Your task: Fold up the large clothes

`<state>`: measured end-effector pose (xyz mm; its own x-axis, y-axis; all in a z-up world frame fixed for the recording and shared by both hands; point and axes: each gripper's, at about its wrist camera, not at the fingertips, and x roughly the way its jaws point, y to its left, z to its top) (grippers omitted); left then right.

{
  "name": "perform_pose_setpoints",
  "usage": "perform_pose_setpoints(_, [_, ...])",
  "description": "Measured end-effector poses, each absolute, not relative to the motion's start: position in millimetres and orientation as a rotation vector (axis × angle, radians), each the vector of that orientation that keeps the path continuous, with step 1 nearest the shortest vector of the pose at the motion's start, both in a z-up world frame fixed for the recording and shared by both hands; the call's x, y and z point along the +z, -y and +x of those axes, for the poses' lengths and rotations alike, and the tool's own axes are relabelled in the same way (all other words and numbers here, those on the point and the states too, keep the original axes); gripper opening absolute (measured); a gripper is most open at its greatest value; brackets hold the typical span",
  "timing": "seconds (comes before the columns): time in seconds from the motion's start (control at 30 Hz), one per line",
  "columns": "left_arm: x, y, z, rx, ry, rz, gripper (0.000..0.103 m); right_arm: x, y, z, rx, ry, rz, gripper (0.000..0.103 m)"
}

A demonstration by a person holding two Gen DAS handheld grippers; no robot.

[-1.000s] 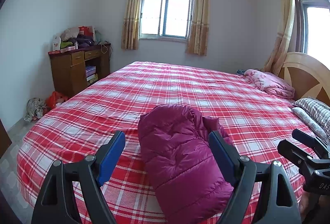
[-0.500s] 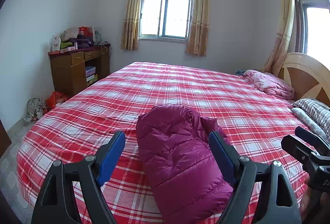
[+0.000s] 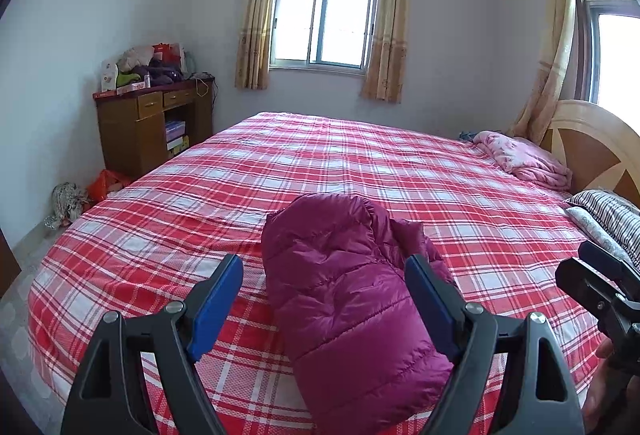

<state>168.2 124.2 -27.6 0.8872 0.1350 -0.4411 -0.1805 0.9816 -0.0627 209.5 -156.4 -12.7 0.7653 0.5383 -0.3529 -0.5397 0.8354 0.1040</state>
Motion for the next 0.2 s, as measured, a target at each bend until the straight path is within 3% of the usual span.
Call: perform_pose_setpoints(0.2, [-27.4, -123.6, 168.5, 0.169, -0.447, -0.102, 0.083, -14.4, 154.8, 208.9, 0.589, -0.386, -0.013, 0.103])
